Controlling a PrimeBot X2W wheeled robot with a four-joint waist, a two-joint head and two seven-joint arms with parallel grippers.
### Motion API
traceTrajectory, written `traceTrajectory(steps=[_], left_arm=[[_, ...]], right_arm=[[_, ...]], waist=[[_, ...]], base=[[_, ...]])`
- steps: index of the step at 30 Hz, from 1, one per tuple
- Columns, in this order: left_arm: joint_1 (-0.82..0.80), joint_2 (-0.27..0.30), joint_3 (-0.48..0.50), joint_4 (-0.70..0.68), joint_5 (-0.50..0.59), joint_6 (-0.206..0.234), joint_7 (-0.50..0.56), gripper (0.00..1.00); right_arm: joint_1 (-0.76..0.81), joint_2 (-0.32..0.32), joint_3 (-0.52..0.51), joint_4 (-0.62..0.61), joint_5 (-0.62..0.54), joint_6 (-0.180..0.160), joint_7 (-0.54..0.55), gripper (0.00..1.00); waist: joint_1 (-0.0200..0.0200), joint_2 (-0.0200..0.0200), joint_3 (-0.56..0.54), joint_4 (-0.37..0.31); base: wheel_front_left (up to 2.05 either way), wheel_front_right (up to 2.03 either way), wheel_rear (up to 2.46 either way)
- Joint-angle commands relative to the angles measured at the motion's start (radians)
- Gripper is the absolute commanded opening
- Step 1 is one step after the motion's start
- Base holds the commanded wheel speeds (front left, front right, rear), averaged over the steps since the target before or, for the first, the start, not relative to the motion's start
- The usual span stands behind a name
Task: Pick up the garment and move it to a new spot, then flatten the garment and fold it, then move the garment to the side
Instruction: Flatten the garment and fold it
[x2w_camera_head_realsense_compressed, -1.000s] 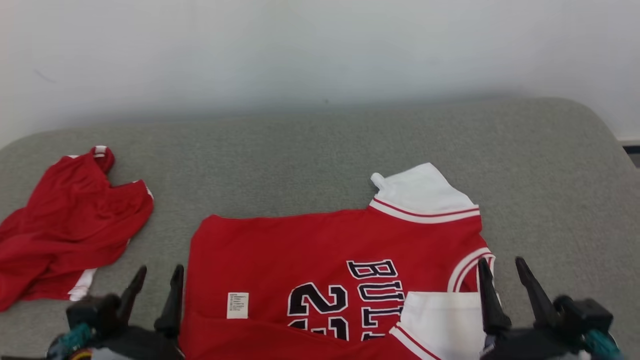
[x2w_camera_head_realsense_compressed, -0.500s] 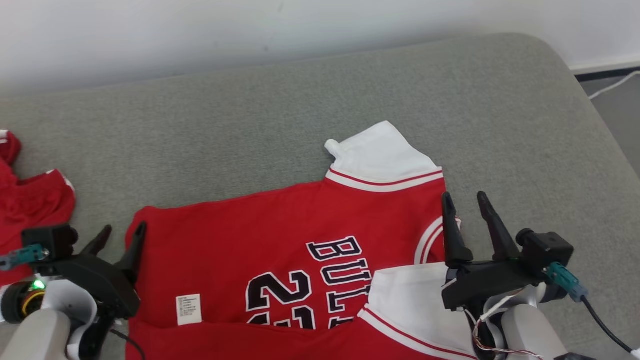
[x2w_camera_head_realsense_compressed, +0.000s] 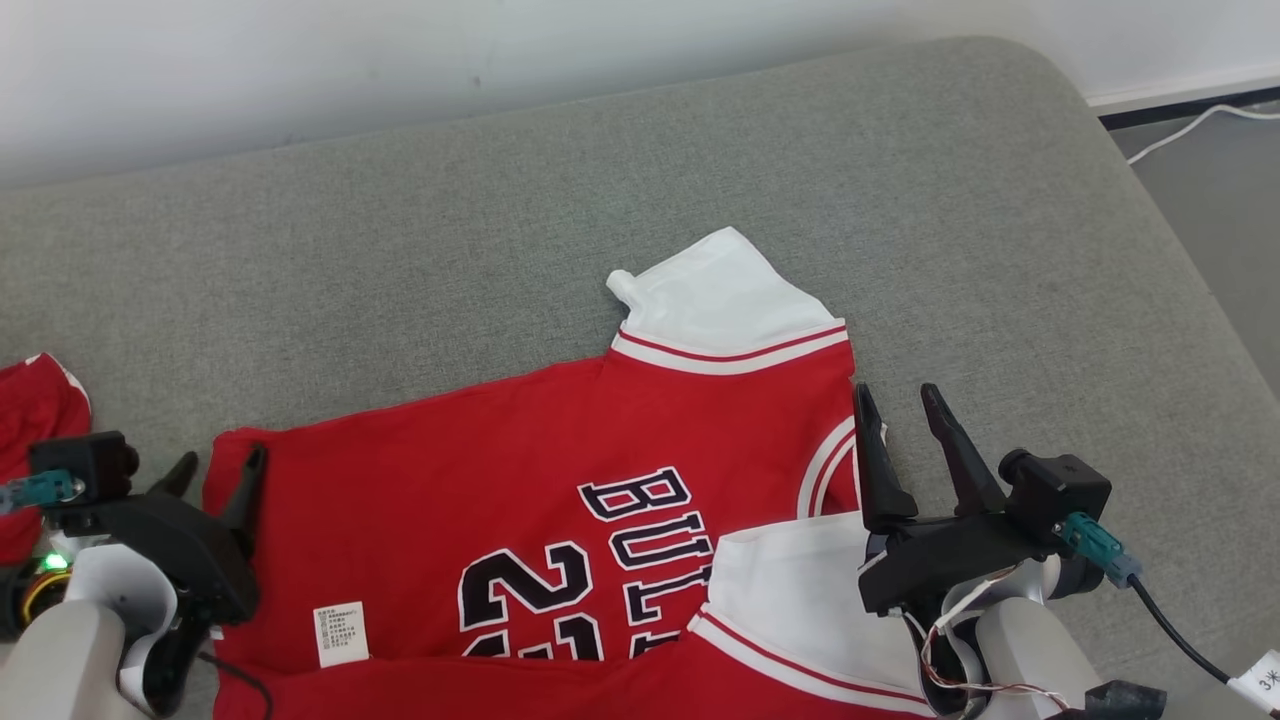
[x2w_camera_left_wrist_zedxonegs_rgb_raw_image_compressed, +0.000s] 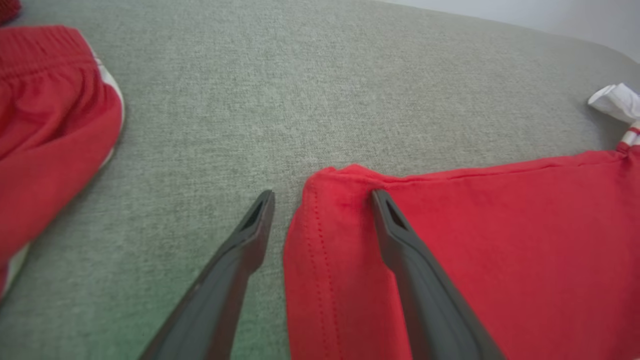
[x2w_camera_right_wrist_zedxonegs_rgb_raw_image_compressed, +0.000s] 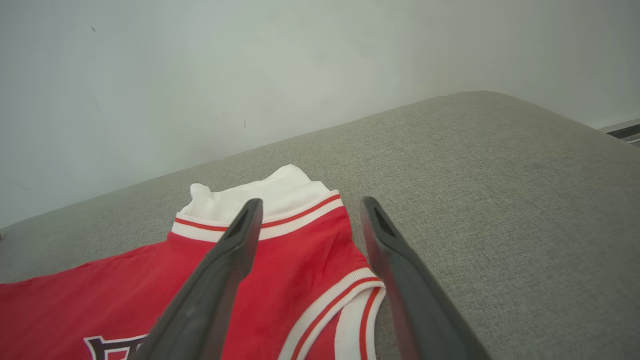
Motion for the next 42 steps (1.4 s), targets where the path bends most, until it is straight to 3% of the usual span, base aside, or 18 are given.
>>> traceTrajectory(steps=[1, 9, 10, 11, 12, 13, 19, 25, 34, 42], left_arm=[[-0.001, -0.005, 0.002, 0.007, -0.013, 0.002, 0.005, 1.00], [-0.019, -0.022, 0.021, 0.048, -0.053, -0.004, 0.011, 1.00], [-0.021, -0.019, 0.018, 0.055, -0.049, -0.006, 0.008, 0.93], [-0.027, -0.021, 0.017, 0.057, -0.050, -0.012, -0.001, 0.56], [-0.035, -0.026, 0.021, 0.060, -0.056, -0.017, -0.013, 0.33], [-0.041, -0.031, 0.021, 0.062, -0.058, -0.020, -0.022, 0.00], [-0.060, -0.047, 0.006, 0.059, -0.043, -0.035, -0.074, 0.00], [-0.025, -0.065, 0.005, -0.051, -0.037, -0.020, -0.137, 0.00], [0.044, -0.085, -0.020, -0.251, -0.025, 0.023, -0.122, 0.00], [0.052, -0.090, -0.043, -0.348, -0.014, 0.040, -0.116, 0.00]], right_arm=[[-0.003, 0.001, 0.000, 0.004, 0.008, -0.001, -0.006, 1.00], [-0.016, 0.001, 0.004, 0.003, 0.011, -0.001, -0.006, 1.00], [-0.020, 0.001, 0.006, 0.004, 0.013, -0.001, -0.006, 1.00], [-0.023, 0.001, 0.008, 0.006, 0.013, -0.001, -0.006, 1.00], [-0.024, 0.001, 0.009, 0.009, 0.012, -0.001, -0.006, 1.00], [-0.023, 0.001, 0.006, 0.013, 0.010, -0.001, -0.006, 1.00], [-0.057, 0.002, -0.009, 0.063, -0.014, -0.001, -0.002, 1.00], [-0.148, -0.012, -0.042, 0.141, -0.034, -0.001, 0.050, 1.00], [-0.352, -0.065, -0.095, 0.305, -0.050, -0.001, 0.136, 1.00], [-0.546, -0.101, -0.125, 0.508, -0.084, -0.001, 0.175, 1.00]], waist=[[-0.0001, -0.0001, -0.003, -0.002], [-0.0001, -0.0001, 0.011, 0.000], [-0.0001, -0.0001, 0.014, 0.000], [-0.0001, -0.0001, 0.017, 0.000], [-0.0001, -0.0001, 0.019, 0.001], [-0.0001, -0.0001, 0.020, 0.004], [-0.0001, -0.0001, 0.021, 0.032], [-0.0001, -0.0001, 0.028, 0.076], [-0.0001, -0.0001, 0.073, 0.158], [-0.0001, -0.0001, 0.138, 0.211]], base=[[0.00, 0.00, 0.00], [0.00, 0.00, 0.00], [0.00, 0.00, 0.00], [0.00, 0.00, 0.00], [0.00, 0.00, 0.00], [0.00, 0.00, 0.00], [0.00, 0.00, 0.00], [0.00, 0.00, 0.00], [0.00, 0.00, 0.00], [0.00, 0.00, 0.00]])
